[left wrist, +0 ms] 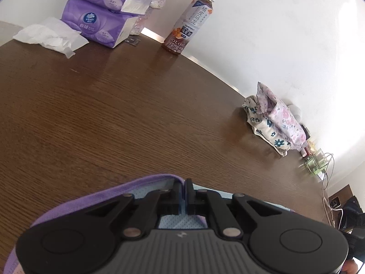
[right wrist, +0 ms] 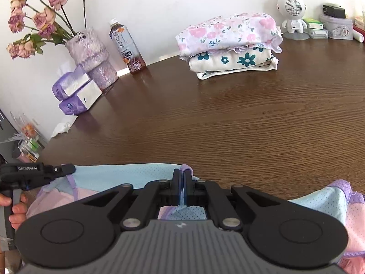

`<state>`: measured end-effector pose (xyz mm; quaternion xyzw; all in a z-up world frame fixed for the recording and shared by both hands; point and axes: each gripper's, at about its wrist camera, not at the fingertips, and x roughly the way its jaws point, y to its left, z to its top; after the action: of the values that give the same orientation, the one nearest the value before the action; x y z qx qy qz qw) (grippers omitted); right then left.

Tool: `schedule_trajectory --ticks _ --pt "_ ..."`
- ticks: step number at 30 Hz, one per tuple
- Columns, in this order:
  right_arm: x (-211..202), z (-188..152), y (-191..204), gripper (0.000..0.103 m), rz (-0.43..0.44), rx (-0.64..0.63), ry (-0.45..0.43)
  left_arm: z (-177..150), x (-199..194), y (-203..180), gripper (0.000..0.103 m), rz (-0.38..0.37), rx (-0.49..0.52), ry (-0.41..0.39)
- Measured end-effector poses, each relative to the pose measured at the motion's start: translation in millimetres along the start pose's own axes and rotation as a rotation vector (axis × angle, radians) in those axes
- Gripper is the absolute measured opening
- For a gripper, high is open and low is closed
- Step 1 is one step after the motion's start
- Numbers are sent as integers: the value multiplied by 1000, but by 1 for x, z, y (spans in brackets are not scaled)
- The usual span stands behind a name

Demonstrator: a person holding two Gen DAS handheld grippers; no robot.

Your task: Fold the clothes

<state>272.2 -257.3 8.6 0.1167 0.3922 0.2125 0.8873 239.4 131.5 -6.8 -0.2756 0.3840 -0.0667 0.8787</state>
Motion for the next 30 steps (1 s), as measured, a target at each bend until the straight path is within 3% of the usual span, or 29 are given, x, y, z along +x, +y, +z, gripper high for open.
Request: schedule_trajectory --ticks 2,6,9,12,19,24,30 --pt "-1 -1 0 6 3 3 4 0 -1 0 3 0 -8 3" --pt "-19 -1 -4 19 39 41 -25 -2 -14 -7 33 0 29 -4" --pt "-38 -4 -2 31 50 31 -52 -10 -33 -15 40 -11 96 -14" --pt "-60 -14 4 36 37 -17 -63 -21 -55 -20 41 -26 161 -7" --pt "-113 -60 20 36 47 -105 -25 -73 -107 -33 41 -93 348 77" --pt "-149 -97 28 36 99 -142 9 -116 -141 -37 41 -178 417 153" --pt "-178 -139 37 36 143 -204 58 -162 -161 -43 40 -204 525 219"
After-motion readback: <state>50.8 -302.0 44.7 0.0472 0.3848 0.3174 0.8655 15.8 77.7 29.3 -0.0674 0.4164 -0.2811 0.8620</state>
